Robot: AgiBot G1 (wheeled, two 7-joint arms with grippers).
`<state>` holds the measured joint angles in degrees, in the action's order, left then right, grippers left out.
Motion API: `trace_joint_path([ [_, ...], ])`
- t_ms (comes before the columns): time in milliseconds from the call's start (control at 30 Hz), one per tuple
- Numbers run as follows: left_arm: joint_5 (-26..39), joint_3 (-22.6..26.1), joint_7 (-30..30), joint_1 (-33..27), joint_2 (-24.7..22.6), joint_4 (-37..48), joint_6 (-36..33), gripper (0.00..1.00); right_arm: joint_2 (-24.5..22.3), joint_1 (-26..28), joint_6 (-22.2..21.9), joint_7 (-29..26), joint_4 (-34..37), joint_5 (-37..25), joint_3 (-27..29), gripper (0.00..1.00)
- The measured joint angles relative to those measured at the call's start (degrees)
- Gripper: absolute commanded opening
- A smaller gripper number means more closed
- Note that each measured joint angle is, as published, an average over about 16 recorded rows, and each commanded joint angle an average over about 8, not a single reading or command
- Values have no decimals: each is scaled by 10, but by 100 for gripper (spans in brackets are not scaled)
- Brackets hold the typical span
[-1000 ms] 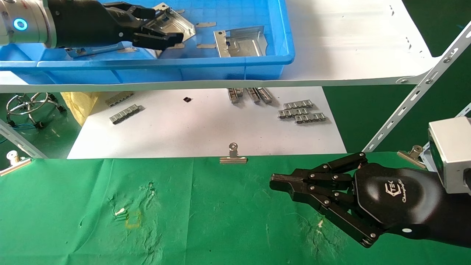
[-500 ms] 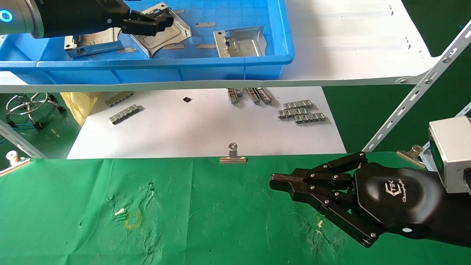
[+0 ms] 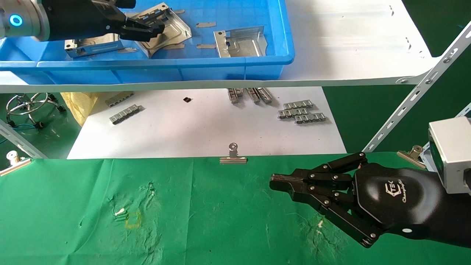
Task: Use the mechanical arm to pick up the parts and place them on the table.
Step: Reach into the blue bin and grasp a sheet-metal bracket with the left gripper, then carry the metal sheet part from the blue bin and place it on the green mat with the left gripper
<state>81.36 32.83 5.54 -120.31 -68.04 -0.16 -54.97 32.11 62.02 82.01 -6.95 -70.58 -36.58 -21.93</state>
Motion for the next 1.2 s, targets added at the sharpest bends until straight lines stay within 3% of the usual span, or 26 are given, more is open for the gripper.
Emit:
trace_joint_path([
  [467,1,1,-57,-1,-11,24,44,0,0,0,0,0,0,0,0,0],
  [900,-7,-5,-85,6,-4,16,18,0,0,0,0,0,0,0,0,1],
  [1033,-21,-15,-81,8,5,6,-7,0,0,0,0,0,0,0,0,18],
  [1200,-46,-32,-68,8,24,-10,-64,0,0,0,0,0,0,0,0,74],
])
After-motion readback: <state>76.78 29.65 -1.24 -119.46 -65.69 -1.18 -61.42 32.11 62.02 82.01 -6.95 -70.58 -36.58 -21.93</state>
